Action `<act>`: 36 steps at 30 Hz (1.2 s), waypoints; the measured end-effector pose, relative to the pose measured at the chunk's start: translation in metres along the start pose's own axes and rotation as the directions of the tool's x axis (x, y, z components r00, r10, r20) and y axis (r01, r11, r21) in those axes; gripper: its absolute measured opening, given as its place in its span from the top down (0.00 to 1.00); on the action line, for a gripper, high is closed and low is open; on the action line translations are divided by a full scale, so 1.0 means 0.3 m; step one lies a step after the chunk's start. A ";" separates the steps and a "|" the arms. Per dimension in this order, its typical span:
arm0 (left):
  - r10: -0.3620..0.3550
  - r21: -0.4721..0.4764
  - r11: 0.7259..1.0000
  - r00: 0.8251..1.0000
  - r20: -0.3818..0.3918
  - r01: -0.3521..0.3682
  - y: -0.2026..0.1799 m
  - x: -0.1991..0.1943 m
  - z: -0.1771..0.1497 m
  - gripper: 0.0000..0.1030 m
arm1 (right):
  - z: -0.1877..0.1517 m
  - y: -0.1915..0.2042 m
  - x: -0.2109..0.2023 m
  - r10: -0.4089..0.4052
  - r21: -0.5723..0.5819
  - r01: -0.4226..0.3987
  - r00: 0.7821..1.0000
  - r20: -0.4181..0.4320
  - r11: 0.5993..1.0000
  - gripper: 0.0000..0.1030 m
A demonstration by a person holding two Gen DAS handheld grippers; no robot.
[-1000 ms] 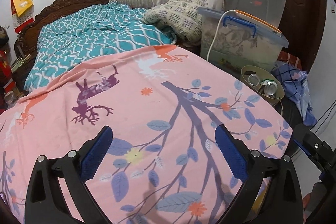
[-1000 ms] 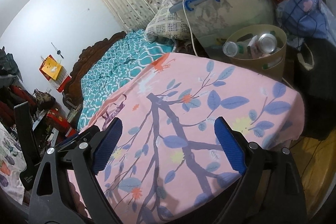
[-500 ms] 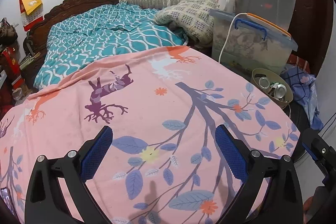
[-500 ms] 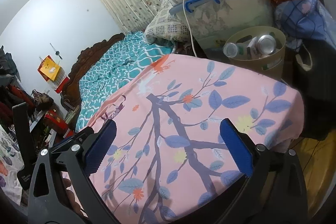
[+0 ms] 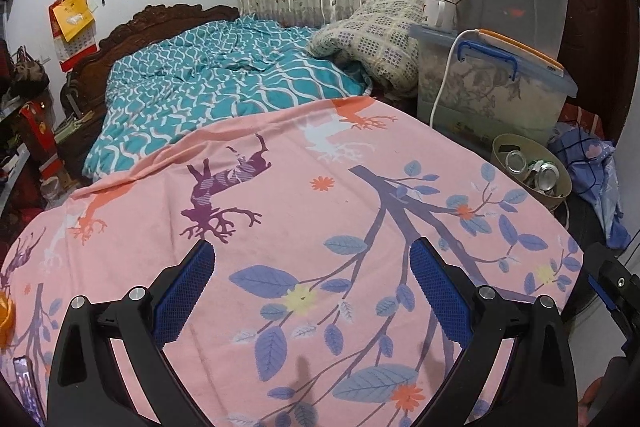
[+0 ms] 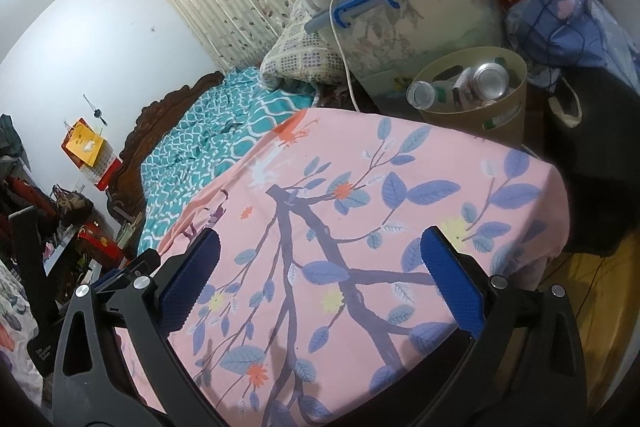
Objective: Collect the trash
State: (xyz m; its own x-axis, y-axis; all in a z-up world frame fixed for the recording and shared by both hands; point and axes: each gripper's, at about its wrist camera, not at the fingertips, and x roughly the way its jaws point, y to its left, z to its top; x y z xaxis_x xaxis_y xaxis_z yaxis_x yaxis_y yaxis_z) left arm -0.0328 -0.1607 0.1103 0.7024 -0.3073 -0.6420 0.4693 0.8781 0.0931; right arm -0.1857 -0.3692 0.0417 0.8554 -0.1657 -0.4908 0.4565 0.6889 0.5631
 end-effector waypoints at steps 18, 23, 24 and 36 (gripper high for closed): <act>0.045 0.011 0.999 0.998 0.047 -0.046 -0.025 -0.063 0.004 0.08 | -0.013 -0.017 0.014 0.012 0.022 -0.011 1.000 -0.025 1.000 0.04; 0.064 0.046 0.997 0.997 0.040 -0.065 -0.046 -0.063 -0.004 0.08 | -0.018 -0.019 0.014 0.015 0.025 -0.014 0.999 -0.031 1.000 0.04; 0.066 0.050 0.996 0.997 0.043 -0.068 -0.048 -0.066 -0.005 0.08 | -0.019 -0.019 0.016 0.016 0.025 -0.015 0.999 -0.032 1.000 0.04; 0.078 0.050 0.995 0.996 0.047 -0.080 -0.048 -0.077 -0.008 0.08 | -0.028 -0.019 0.017 0.021 0.028 -0.020 0.999 -0.038 0.999 0.04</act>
State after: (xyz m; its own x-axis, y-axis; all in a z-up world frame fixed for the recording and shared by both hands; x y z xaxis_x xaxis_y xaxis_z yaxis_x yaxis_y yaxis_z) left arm -0.0572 -0.1652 0.1219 0.7610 -0.2546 -0.5967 0.4377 0.8804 0.1826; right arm -0.1860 -0.3681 0.0304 0.8549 -0.1240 -0.5037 0.4458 0.6722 0.5912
